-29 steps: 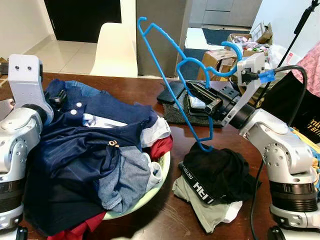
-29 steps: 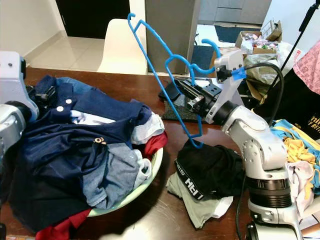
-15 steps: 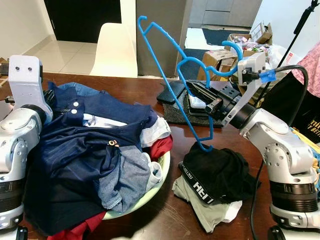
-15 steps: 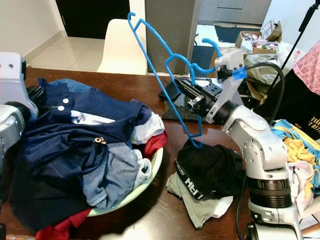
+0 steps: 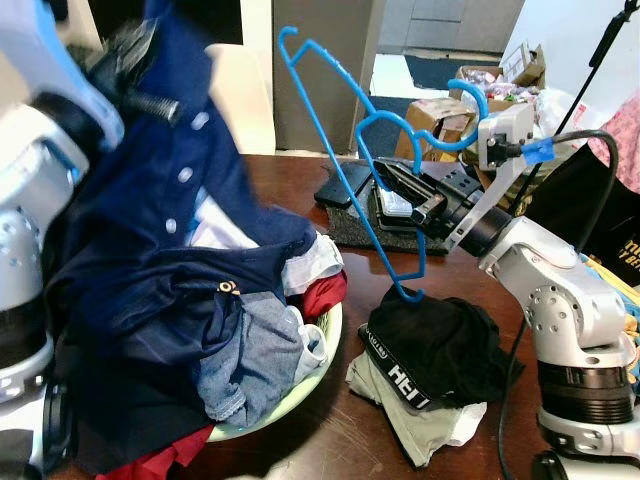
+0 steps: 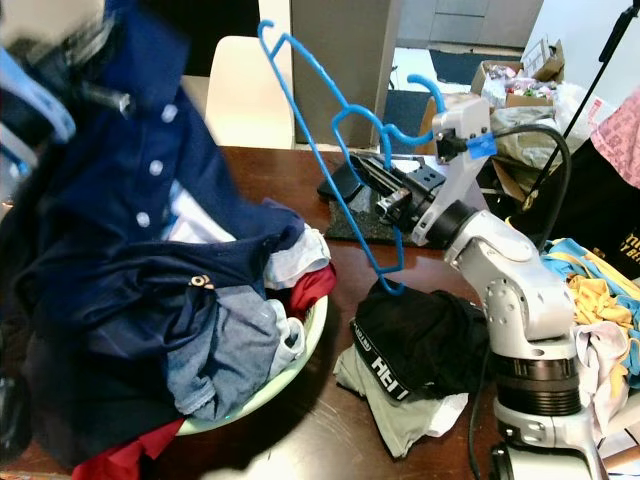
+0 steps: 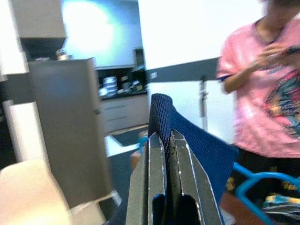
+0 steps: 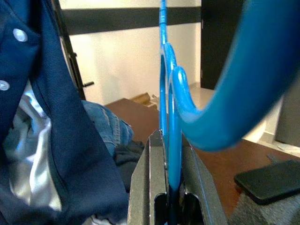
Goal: Hang hanger
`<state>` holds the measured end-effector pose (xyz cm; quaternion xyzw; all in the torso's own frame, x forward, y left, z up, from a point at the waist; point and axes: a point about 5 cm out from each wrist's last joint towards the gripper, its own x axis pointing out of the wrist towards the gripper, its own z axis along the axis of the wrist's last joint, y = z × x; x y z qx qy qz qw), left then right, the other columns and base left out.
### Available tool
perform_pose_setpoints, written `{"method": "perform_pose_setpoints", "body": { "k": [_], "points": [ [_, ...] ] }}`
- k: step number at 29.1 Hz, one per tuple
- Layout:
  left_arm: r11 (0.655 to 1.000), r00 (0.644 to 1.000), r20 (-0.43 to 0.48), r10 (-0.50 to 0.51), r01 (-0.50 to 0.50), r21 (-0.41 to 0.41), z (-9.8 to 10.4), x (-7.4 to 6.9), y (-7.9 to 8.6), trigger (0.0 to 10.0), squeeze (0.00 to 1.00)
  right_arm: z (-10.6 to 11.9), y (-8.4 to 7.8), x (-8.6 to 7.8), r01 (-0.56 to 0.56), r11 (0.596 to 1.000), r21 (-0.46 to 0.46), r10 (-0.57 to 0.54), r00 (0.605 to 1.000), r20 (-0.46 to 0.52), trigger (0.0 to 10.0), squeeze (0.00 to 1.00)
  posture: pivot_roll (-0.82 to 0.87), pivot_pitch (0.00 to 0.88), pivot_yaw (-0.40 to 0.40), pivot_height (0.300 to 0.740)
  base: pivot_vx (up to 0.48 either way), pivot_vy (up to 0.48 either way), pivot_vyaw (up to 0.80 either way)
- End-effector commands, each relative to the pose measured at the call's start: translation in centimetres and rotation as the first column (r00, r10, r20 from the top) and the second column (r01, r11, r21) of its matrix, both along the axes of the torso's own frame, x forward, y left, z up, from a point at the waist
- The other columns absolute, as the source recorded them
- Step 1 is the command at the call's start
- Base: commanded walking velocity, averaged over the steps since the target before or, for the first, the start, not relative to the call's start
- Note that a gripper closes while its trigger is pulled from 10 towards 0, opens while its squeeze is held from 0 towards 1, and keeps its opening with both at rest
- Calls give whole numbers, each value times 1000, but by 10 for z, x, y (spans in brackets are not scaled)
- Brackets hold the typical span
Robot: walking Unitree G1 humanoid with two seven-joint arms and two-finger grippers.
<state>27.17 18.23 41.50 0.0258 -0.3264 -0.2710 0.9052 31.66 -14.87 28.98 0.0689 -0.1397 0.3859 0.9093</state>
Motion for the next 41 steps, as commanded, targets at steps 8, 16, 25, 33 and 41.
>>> {"method": "perform_pose_setpoints", "body": {
  "k": [8,16,25,33,41],
  "points": [
    [982,982,24,-187,188,-19,5,-3,-34,10000,0,16,11,-10,-125,967,222,113,991,66,10000,0,105,67,-8,740,-119,0,0],
    [969,970,-33,-239,237,-66,-5,8,-46,10000,0,12,17,-10,-140,956,257,129,990,57,10000,0,107,68,-1,740,-335,0,0],
    [962,962,-86,-259,249,-112,-19,14,-55,10000,0,6,22,-8,-109,962,250,106,994,24,10000,0,97,69,1,740,-337,0,-88],
    [960,956,-122,-266,251,-122,-31,21,-59,10000,0,6,24,-9,-103,964,244,101,995,20,10000,0,90,66,1,740,-337,0,-788],
    [961,947,-186,-262,237,-143,-52,28,-64,10000,0,6,23,-8,-77,965,252,77,997,10,10000,0,85,60,3,740,-328,0,-788]
  ]
}}
